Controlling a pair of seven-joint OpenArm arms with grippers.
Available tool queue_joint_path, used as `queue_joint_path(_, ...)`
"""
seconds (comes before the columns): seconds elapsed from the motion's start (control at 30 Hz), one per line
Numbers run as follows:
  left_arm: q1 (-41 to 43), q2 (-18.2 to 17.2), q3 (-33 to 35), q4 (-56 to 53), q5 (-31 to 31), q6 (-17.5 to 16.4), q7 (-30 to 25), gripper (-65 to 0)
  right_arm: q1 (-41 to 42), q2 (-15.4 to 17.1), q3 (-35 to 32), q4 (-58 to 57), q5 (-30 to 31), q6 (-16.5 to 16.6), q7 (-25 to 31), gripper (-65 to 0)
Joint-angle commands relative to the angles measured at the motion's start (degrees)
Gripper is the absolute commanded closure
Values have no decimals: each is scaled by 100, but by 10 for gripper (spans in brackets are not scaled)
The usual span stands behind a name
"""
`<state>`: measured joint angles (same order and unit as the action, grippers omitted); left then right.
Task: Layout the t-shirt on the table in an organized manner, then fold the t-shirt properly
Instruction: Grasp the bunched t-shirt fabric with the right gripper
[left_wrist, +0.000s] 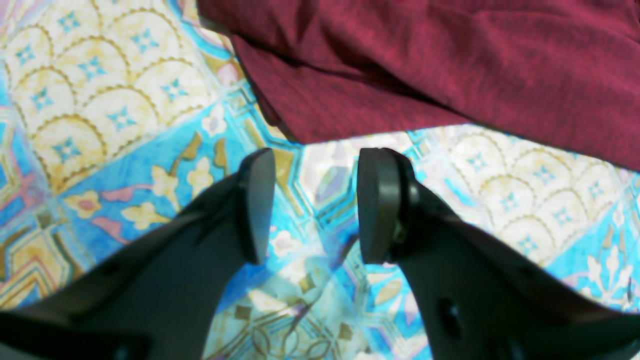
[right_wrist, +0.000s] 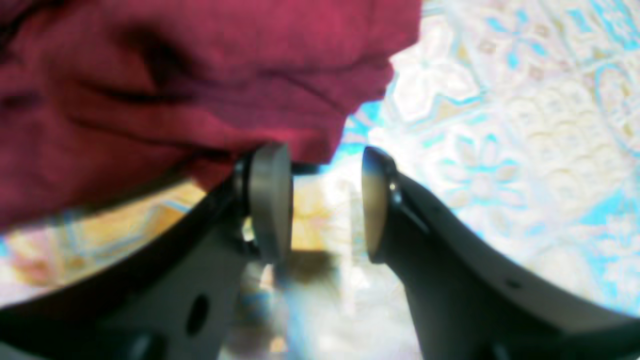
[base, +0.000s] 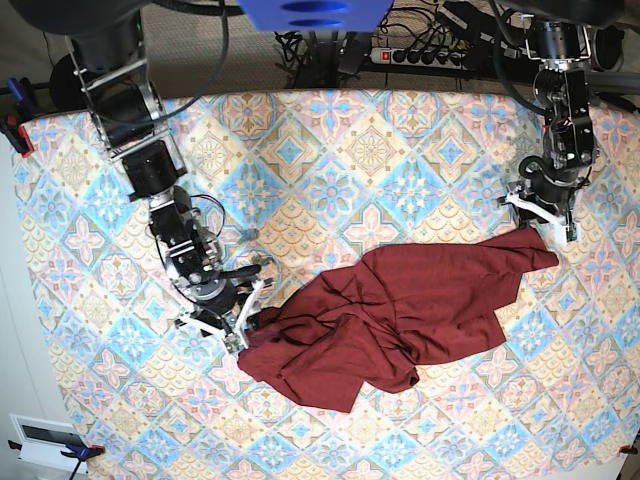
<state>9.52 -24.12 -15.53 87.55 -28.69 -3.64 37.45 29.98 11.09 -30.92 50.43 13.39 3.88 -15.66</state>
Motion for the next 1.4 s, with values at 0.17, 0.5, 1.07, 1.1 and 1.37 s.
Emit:
queue_joint_path(0.17,-77,-107,-34,102,-28,-10,-110,-270,286,-226,-16,-213,37,82,111,-227)
queue_joint_path(0.5,-77,-107,-34,102,-28,-10,-119,-270,400,-226,-51,-749,37,82,428,-227)
queue_joint_path(1.07,-104,-124,-34,102,-28,-10,-119,-270,347,-208,-42,280,28,1102,348,0)
queue_joint_path(1.1,-95,-133,-34,102,-28,-10,-119,-270,295,-191,-34,702,28,1102,243,0)
queue_joint_path(1.37,-68,-133,-34,102,-28,-10,-119,-270,-839,284,-16,3172,28,1102,-794,0)
